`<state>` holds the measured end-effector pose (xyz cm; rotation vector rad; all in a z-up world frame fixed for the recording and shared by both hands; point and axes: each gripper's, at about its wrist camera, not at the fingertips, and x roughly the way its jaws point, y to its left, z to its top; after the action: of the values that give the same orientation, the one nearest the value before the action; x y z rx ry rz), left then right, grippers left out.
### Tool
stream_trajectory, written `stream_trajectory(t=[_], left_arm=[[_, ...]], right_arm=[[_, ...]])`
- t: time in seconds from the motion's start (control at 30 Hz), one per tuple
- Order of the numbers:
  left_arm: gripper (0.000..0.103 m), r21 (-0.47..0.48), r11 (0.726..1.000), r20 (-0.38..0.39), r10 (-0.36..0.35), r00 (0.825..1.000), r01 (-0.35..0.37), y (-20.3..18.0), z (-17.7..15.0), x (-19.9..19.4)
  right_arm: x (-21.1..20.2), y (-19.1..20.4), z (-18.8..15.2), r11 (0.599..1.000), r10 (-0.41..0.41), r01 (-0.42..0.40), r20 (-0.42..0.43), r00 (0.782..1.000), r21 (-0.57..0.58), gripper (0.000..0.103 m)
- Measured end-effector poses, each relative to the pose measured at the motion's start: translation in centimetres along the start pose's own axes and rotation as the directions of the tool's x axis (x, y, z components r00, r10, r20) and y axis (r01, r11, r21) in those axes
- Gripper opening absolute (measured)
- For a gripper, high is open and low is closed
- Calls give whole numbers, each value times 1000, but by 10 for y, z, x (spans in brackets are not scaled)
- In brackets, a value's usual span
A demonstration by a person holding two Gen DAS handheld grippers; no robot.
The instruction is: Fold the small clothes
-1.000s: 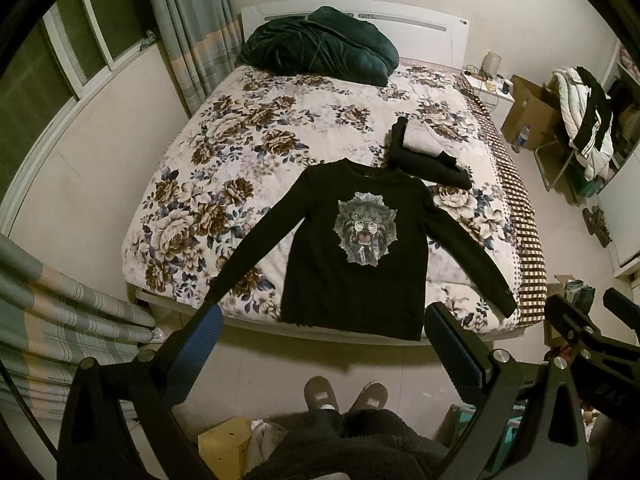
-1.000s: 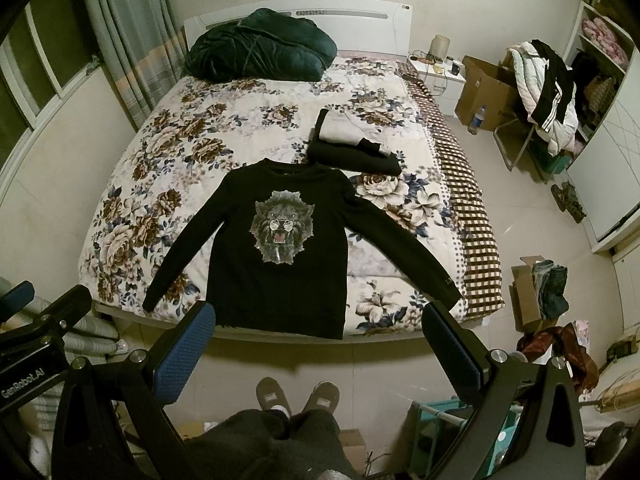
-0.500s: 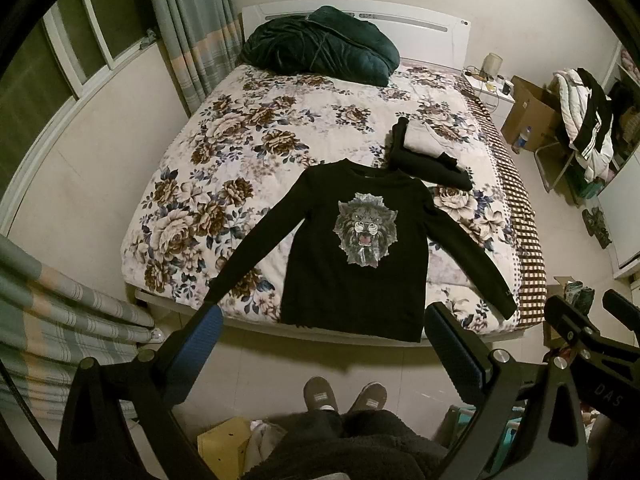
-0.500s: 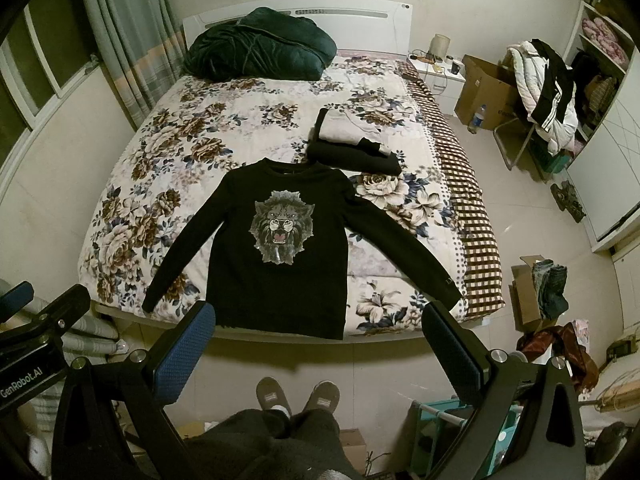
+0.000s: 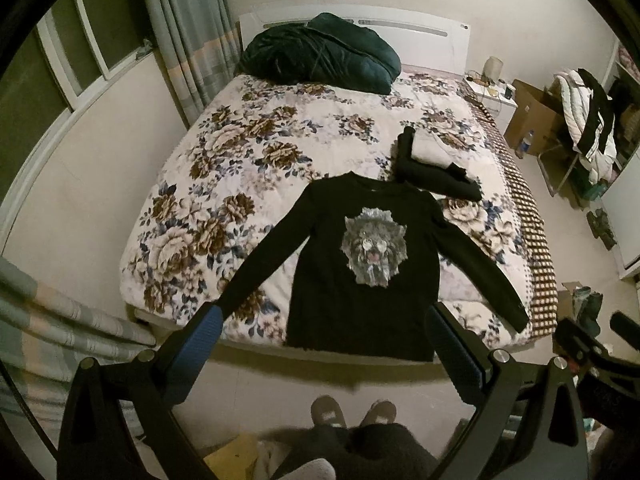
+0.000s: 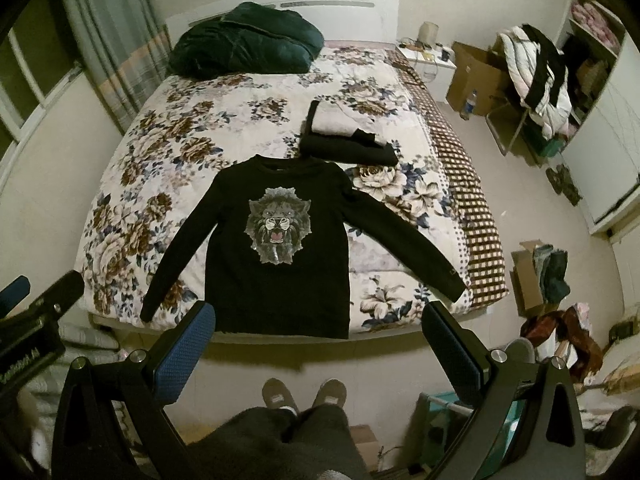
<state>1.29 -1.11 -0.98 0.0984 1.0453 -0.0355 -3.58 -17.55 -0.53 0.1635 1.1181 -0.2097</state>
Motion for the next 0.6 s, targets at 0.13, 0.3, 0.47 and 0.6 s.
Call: stream_trajectory(t=[0.13, 0.3, 0.47, 0.6], left_arm=[[103, 20, 999, 0, 25, 1000, -25, -2, 27, 55], [103, 54, 998, -5, 27, 1000, -26, -31, 52, 133], [103, 94, 994, -62, 54, 997, -48, -80, 68, 230], [103, 108, 993, -120, 68, 990, -55, -123, 68, 313]], right_arm=[[60, -19, 18, 996, 0, 2, -22, 1000, 86, 103], [162, -69, 31, 970, 11, 7, -72, 997, 243, 103], [314, -162, 26, 881, 62, 9, -134, 989, 473, 103], [425, -251, -1, 726, 126, -1, -132, 983, 688, 103]])
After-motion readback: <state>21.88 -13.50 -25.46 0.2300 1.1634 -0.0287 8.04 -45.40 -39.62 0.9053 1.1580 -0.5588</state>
